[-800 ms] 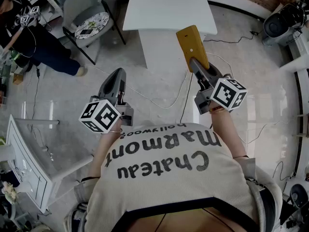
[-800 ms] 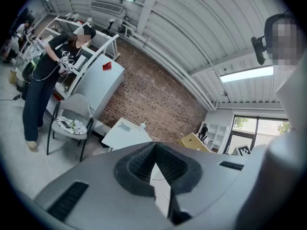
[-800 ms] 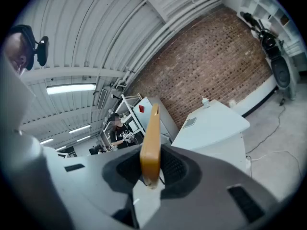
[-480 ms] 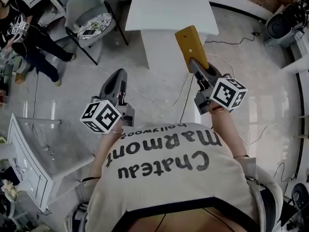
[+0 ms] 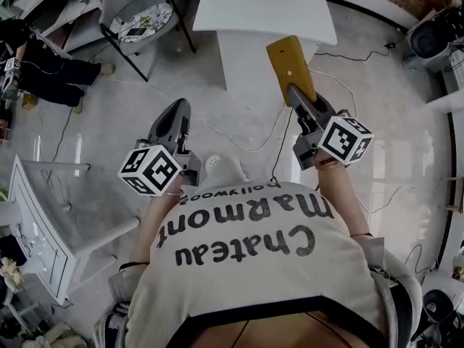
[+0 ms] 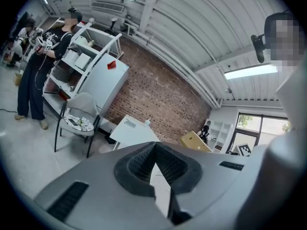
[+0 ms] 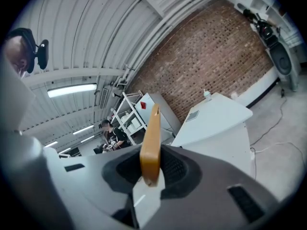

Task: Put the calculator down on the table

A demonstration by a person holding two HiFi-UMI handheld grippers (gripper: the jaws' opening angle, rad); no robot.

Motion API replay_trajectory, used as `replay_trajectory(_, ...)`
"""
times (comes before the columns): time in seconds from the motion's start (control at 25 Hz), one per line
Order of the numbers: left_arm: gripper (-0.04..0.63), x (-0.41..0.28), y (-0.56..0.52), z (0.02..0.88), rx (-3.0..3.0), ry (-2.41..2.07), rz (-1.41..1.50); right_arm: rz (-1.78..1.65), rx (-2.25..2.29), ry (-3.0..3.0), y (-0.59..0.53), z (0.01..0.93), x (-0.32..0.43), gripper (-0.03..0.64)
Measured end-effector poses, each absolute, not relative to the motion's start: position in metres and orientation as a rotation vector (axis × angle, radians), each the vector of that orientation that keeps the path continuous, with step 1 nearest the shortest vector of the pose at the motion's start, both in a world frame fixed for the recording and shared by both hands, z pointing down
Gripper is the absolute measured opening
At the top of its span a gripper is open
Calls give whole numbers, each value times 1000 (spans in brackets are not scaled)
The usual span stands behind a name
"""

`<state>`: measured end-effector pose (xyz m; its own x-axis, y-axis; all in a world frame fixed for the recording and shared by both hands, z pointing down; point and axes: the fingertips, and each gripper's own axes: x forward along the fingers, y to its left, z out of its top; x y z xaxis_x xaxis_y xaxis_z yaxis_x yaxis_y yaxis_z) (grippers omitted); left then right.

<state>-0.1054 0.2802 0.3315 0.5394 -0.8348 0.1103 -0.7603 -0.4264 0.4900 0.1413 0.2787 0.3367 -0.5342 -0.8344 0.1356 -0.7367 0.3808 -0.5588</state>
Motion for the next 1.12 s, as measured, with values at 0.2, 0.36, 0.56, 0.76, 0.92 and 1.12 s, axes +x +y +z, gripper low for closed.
replay_trajectory(0.2, 2, -112, 266, 341, 2277, -1315, -178, -907, -1419, 2469, 269, 350, 135, 90)
replay_trajectory(0.36, 2, -116, 242, 347, 2263, -1310, -170, -932, -1434, 2480, 248, 357, 129, 90)
replay_trajectory(0.56, 2, -122, 208, 358, 2260, -1292, -182, -946, -1446, 2510, 212, 366, 118, 91)
replay_trajectory(0.76, 2, -132, 155, 365, 2236, -1262, -171, -1011, -1444, 2497, 163, 375, 105, 91)
replay_trajectory(0.92, 2, -137, 96, 354, 2264, -1270, -156, -1013, -1453, 2482, 111, 371, 99, 89)
replay_trajectory(1.12, 2, -148, 32, 334, 2305, -1274, -162, -995, -1449, 2434, 53, 356, 89, 89)
